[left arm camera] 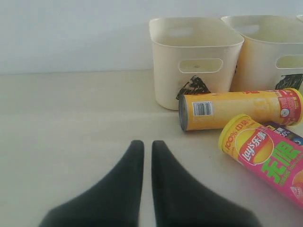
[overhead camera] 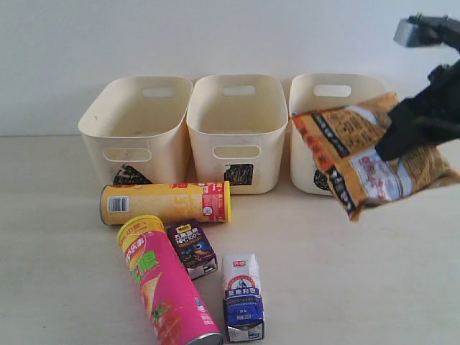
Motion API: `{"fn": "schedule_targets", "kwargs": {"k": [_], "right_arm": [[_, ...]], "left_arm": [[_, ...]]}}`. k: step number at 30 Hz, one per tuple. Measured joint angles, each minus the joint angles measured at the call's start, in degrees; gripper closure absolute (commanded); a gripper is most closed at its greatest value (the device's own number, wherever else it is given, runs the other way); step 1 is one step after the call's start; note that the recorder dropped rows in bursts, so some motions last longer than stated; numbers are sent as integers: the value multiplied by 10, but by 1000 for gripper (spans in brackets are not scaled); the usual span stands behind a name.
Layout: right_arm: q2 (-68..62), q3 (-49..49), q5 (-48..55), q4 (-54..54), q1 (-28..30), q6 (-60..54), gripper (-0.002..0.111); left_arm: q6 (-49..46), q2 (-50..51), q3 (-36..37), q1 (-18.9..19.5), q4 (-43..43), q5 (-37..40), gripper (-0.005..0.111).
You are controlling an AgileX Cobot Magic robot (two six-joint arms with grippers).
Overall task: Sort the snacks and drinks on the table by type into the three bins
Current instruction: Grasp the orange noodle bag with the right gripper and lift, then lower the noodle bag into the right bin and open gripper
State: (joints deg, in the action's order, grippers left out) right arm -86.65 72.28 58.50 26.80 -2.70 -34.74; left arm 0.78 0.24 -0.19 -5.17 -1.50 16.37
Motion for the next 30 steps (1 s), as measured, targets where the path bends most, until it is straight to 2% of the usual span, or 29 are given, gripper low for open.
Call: {"fn": "schedule_targets", "kwargs": {"k": [8,22,28,30], "right_arm": [[-49,107,-96,4,0,44,108],[-250,218,-300,7,0,64,108],[-329,284,-320,15,0,83,108],[-347,300,-323,19,0,89,101]], "left_arm": [[0,0,0,0,0,0,101],[0,0,0,0,0,0,101],[0,0,0,0,0,0,101],[0,0,0,0,0,0,101]]}}
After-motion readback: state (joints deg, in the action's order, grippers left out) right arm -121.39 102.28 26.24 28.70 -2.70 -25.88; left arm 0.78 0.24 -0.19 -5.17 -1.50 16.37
